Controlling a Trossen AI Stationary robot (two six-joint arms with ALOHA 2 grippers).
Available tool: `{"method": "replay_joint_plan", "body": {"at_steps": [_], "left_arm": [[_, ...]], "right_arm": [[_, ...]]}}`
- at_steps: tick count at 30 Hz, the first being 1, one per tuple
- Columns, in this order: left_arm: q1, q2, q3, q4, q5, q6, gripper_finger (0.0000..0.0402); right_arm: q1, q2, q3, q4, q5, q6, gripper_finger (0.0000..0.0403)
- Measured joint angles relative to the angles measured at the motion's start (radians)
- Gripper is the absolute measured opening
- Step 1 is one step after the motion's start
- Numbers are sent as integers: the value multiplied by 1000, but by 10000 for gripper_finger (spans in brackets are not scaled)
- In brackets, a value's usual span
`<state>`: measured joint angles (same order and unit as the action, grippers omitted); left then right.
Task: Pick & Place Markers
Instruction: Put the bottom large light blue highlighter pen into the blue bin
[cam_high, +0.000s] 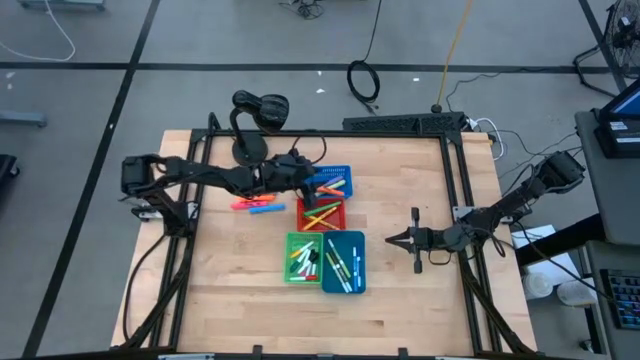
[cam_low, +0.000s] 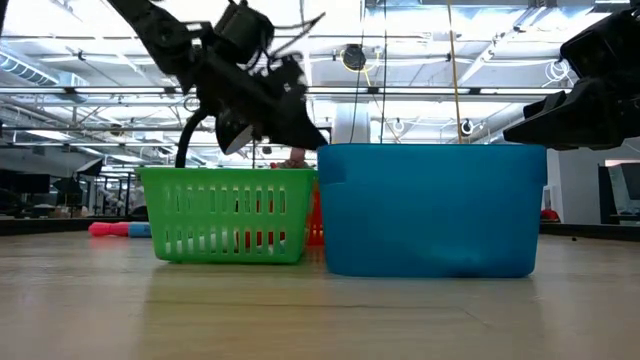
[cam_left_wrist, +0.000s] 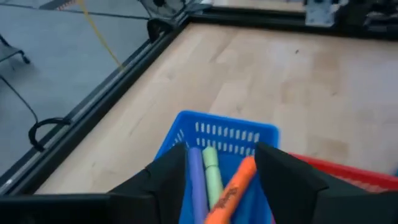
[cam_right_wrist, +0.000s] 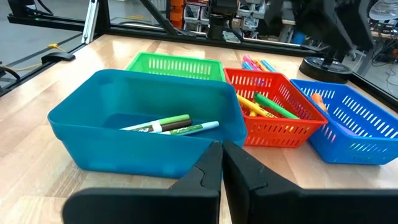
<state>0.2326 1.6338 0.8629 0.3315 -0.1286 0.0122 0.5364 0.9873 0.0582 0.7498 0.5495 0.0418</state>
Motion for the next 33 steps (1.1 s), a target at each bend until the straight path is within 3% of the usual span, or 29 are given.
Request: {"method": "replay_joint_plan", "body": {"at_steps": [5,10,17,33], "left_arm": [[-27,-133,1,-235,6,-9,208],[-54,-255,1,-582,6,-92,200],[-73,-286,-6,-956,-20,-243,180],[-78,-272,-196,-935,1,-376,195]], "right_arm": [[0,0,0,-1,0,0,0],[0,0,0,-8,0,1,0],[0,0,0,-7,0,6,0],[0,0,0,-8,0,7,0]]}}
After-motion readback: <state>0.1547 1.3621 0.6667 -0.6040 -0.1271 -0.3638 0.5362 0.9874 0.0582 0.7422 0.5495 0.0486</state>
